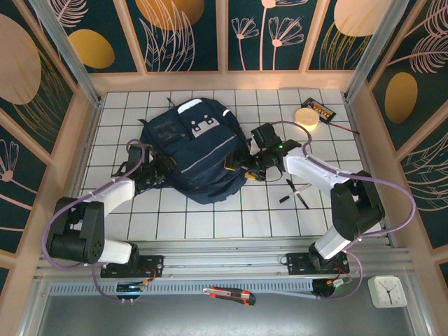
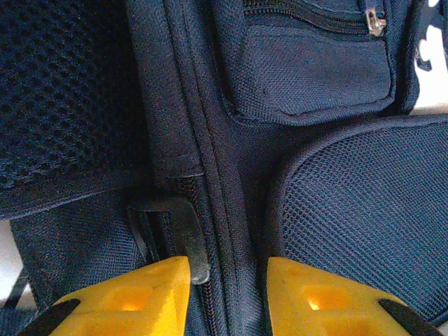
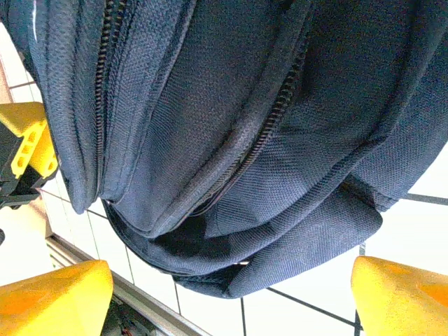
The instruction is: Pack the student bag
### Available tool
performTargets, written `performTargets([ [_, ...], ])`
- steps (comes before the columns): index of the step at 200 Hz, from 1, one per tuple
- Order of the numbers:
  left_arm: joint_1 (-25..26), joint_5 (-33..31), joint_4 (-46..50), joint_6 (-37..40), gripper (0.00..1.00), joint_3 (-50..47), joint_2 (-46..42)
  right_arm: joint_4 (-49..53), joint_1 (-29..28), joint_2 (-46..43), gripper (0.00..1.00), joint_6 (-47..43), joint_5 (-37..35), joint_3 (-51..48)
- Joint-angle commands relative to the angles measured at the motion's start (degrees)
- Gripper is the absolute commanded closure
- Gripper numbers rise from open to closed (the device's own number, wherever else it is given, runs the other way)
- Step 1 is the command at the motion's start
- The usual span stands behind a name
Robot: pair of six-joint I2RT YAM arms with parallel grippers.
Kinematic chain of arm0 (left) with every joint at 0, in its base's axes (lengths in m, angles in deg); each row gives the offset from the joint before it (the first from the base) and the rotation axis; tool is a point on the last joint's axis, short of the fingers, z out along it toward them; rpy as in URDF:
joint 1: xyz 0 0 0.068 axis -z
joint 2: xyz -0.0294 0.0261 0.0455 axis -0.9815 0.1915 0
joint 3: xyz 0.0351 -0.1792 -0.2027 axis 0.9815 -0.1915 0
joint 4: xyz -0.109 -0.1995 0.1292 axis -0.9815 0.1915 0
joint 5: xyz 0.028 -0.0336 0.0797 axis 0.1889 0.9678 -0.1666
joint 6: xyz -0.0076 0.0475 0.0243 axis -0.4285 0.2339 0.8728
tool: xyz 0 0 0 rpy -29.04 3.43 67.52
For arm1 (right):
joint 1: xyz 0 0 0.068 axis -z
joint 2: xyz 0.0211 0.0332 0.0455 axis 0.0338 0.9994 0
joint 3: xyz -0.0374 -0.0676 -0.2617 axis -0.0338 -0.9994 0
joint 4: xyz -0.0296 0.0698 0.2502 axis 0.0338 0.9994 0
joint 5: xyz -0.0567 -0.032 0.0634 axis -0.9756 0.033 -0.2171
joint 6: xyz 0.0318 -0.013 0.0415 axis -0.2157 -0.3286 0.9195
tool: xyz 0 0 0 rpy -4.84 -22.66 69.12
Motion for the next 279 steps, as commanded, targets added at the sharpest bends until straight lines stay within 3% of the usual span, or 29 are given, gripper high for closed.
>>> performTargets([
  [1, -0.3, 1.8, -3.9, -1.5, 0.62, -0.9, 1.9, 1.7, 0.6, -1.7, 0.11, -0.9, -0.9, 2.3],
  [27, -0.3, 2.4, -4.3, -2.1, 0.60, -1.2, 1.7, 1.7, 0.7, -1.4, 0.11, -1.3, -0.4, 2.5],
  [55, -0.3, 4.3, -1.1, -4.1, 0.48, 0.8, -2.2, 1.5, 0.6, -1.1, 0.11, -1.9, -0.1, 2.1],
  [84, -0.2, 3.6, 6.6, -3.8, 0.46, 3.0, -7.9, 0.6, 2.2, -0.8, 0.11, -2.2, 0.5, 1.2],
  [112, -0.2, 4.3, 7.6, -5.4, 0.46, 2.4, -9.9, 0.0, 2.3, 0.0, 0.11, -2.4, 1.3, 1.1],
  [162, -0.2, 5.6, 1.6, -7.3, 0.46, 3.2, -4.4, 0.2, 2.6, 0.3, 0.11, -3.1, 1.6, 1.5],
  [279, -0.2, 7.9, -2.2, -6.3, 0.47, 7.2, 5.8, 0.1, 3.8, 0.7, 0.11, -2.8, 1.4, 1.3],
])
